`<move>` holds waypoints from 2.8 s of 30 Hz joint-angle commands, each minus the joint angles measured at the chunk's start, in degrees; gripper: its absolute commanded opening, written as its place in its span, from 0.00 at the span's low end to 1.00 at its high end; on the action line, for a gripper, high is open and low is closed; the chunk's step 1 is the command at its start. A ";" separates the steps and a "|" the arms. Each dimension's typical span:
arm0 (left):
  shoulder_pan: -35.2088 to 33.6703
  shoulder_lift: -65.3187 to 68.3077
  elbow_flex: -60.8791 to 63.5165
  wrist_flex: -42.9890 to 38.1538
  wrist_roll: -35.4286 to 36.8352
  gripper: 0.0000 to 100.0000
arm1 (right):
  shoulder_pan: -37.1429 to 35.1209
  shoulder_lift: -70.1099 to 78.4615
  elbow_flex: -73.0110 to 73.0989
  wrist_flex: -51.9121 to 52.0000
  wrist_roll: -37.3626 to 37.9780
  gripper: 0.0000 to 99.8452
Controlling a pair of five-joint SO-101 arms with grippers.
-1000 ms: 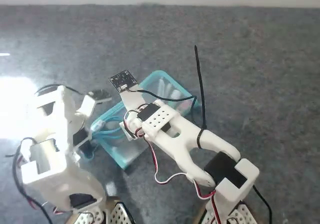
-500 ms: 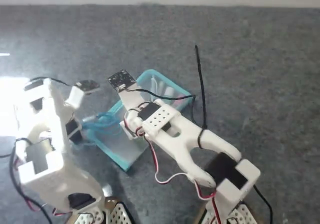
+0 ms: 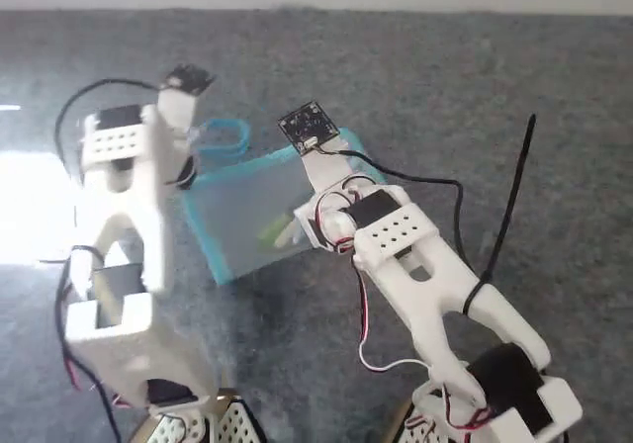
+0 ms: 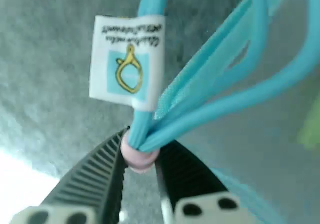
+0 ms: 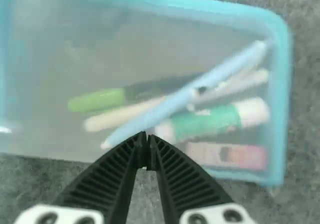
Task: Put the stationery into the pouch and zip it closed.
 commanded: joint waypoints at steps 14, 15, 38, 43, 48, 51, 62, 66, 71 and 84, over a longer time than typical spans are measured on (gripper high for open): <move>16.35 25.58 -43.91 10.81 5.71 0.01 | 5.67 8.92 -6.51 -12.26 5.45 0.13; 15.65 26.81 -45.85 10.90 7.21 0.01 | 4.79 12.00 -8.00 -11.82 5.27 0.14; 13.45 41.67 -58.15 19.43 15.74 0.01 | 6.81 42.51 -41.23 4.88 -8.97 0.01; 13.19 42.02 -58.07 24.62 18.02 0.01 | 6.55 52.62 -57.76 16.92 -10.90 0.01; 11.78 41.67 -53.41 25.32 14.86 0.01 | 6.81 66.15 -80.97 30.55 -13.63 0.01; 11.60 41.58 -48.57 25.32 12.04 0.01 | 6.90 72.40 -92.04 36.18 -14.24 0.01; 10.55 32.26 -33.27 25.23 5.54 0.01 | 7.08 87.08 -119.74 48.31 -15.12 0.01; 9.93 25.05 -22.37 22.24 4.13 0.01 | 6.90 89.63 -124.75 49.98 -15.12 0.01; 10.46 15.74 -6.37 15.30 3.96 0.01 | 6.81 89.80 -125.27 50.15 -15.12 0.01; 11.69 -5.36 16.57 10.37 -0.26 0.01 | 6.81 89.89 -125.27 50.15 -15.12 0.01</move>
